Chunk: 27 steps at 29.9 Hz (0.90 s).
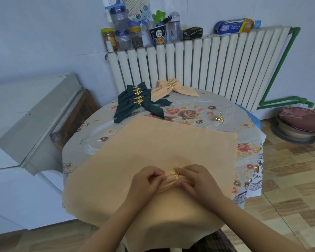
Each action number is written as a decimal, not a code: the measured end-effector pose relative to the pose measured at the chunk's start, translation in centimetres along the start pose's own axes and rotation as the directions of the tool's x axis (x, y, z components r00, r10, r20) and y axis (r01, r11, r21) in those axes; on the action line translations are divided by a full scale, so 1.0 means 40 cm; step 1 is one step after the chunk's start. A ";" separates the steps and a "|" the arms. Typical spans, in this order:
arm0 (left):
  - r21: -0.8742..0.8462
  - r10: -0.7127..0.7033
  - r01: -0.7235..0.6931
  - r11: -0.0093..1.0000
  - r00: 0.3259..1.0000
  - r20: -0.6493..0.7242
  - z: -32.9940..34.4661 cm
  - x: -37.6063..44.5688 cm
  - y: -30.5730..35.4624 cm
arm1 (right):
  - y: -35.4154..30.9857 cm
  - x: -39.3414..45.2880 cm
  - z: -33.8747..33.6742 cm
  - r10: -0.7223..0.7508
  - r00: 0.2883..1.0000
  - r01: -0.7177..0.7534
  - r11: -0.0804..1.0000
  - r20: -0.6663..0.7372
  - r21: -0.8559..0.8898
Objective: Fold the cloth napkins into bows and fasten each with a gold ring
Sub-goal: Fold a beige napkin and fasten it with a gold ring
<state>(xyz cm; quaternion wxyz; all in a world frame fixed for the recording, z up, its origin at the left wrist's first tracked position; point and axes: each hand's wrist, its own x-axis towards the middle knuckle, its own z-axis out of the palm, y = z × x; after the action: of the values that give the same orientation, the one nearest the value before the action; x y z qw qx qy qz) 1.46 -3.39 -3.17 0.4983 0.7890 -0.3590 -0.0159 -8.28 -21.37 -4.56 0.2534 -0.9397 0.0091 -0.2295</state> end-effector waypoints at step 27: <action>0.343 -0.069 -0.128 0.930 0.858 0.508 -0.010 0.089 0.055 | -0.001 -0.007 -0.010 0.095 0.943 -0.122 0.990 0.319 0.065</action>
<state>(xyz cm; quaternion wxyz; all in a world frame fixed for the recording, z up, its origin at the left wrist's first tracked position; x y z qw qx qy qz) 3.05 -5.71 -0.03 0.2295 0.8291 -0.4873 -0.1500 -8.71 -21.48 -4.36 0.3030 -0.9509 0.0107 -0.0623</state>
